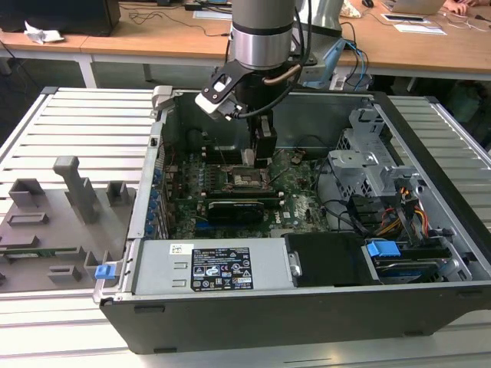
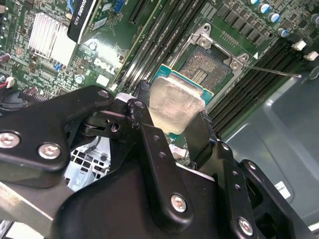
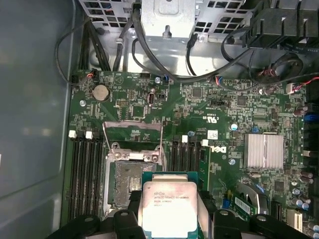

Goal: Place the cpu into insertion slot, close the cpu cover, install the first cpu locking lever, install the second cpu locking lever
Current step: 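Place the cpu into insertion slot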

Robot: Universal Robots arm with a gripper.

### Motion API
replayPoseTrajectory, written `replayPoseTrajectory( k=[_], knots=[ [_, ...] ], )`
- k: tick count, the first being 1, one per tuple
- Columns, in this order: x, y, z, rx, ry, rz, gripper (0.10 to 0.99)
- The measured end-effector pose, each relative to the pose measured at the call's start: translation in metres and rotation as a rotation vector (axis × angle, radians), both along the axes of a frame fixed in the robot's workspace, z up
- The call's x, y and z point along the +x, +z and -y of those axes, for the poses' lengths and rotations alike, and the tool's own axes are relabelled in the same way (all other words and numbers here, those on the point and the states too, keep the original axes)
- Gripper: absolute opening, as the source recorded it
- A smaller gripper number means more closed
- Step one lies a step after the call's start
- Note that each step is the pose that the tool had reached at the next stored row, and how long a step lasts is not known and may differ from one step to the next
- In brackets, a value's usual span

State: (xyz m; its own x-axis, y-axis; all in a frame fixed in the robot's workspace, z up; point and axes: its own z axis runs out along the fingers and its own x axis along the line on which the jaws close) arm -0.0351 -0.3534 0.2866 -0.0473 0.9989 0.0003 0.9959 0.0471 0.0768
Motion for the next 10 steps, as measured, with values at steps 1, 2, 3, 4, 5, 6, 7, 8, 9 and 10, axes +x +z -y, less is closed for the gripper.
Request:
replayPoseTrajectory(
  k=[1,2,3,4,5,6,7,8,9,10],
  knots=[
    [-0.0001,-0.0003,0.0000,0.000,0.000,0.0000,0.525],
    [-0.0002,-0.0007,0.0000,0.000,0.000,0.0000,0.525],
    [-0.0004,-0.0010,0.0000,0.000,0.000,0.0000,0.525],
    [-0.0006,-0.0012,0.0000,0.000,0.000,0.0000,0.525],
    [-0.0011,-0.0015,0.0000,0.000,0.000,0.0000,0.525],
    [-0.0020,-0.0017,0.0000,0.000,0.000,0.0000,0.525],
    [-0.0030,-0.0019,0.0000,0.000,0.000,0.0000,0.525],
    [-0.0046,-0.0023,0.0000,0.000,0.000,0.0000,0.525],
    [-0.0056,-0.0025,0.0000,0.000,0.000,0.0001,0.525],
    [-0.0065,-0.0027,0.0000,0.000,0.000,0.0000,0.525]
  ],
)
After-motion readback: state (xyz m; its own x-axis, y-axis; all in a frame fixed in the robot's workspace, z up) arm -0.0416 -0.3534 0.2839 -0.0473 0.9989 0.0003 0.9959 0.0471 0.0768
